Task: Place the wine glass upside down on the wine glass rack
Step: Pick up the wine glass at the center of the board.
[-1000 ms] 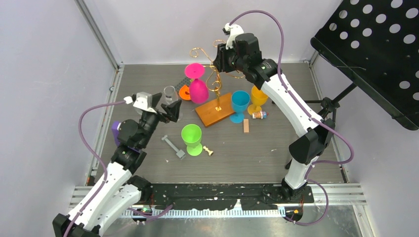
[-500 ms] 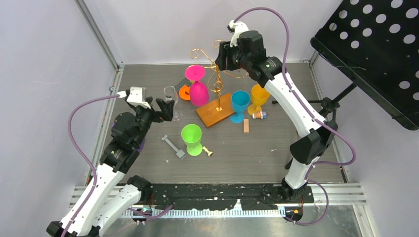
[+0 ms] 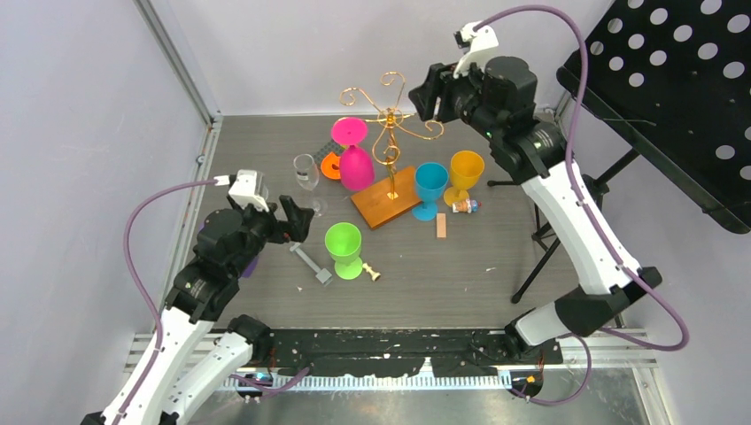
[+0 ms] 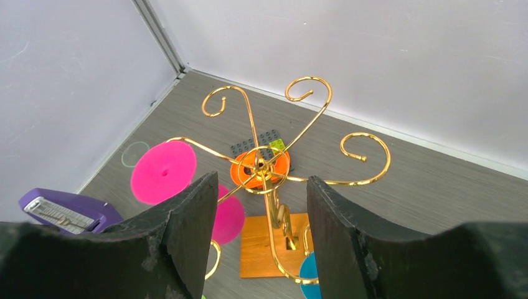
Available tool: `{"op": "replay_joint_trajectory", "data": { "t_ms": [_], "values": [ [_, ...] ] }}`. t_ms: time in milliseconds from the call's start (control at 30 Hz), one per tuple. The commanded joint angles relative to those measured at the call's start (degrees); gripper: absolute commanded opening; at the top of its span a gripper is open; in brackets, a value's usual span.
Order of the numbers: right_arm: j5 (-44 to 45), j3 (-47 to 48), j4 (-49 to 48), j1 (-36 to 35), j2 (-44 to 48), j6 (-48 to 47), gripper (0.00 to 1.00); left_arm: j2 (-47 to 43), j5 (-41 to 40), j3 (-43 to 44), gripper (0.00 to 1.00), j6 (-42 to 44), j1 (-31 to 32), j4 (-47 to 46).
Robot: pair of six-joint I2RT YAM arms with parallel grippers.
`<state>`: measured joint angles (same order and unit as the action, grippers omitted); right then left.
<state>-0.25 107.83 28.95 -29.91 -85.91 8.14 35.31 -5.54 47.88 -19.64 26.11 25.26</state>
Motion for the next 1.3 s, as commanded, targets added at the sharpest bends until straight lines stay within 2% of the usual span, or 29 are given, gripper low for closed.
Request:
{"op": "replay_joint_trajectory", "data": {
  "t_ms": [0, 167, 367, 633, 800, 1033, 1267],
  "values": [
    [-1.4, -5.4, -4.3, 0.1, 5.3, -0.2, 0.61, -2.0, 6.4, 1.2, 0.92, -7.0, -0.2, 7.3],
    [-0.1, -14.0, -6.9, 0.1, 12.6, 0.1, 0.61, -3.9, 13.9, -2.7, 0.88, -12.9, 0.0, 11.4],
    [0.0, -20.4, -6.7, 0.1, 17.1, 0.6, 0.61, -4.8, 11.9, -4.2, 0.88, -13.1, 0.5, 14.8],
    [2.4, -24.8, -5.6, 0.1, 21.4, 0.9, 0.61, 2.0, 11.6, -1.4, 0.87, -13.5, 2.2, 13.7],
    [3.4, -27.5, -4.9, 0.1, 23.5, 0.6, 0.6, 7.0, 8.5, 1.4, 0.85, -13.3, 5.6, 14.1],
    [4.4, -29.6, -4.7, 0.1, 25.5, 0.3, 0.6, 12.3, -1.9, 5.8, 0.84, -14.2, 8.9, 18.4],
    [4.5, -30.9, -4.8, 0.1, 25.9, 0.3, 0.59, 17.4, -3.6, 9.4, 0.84, -14.3, 9.2, 22.0]
  ]
}}
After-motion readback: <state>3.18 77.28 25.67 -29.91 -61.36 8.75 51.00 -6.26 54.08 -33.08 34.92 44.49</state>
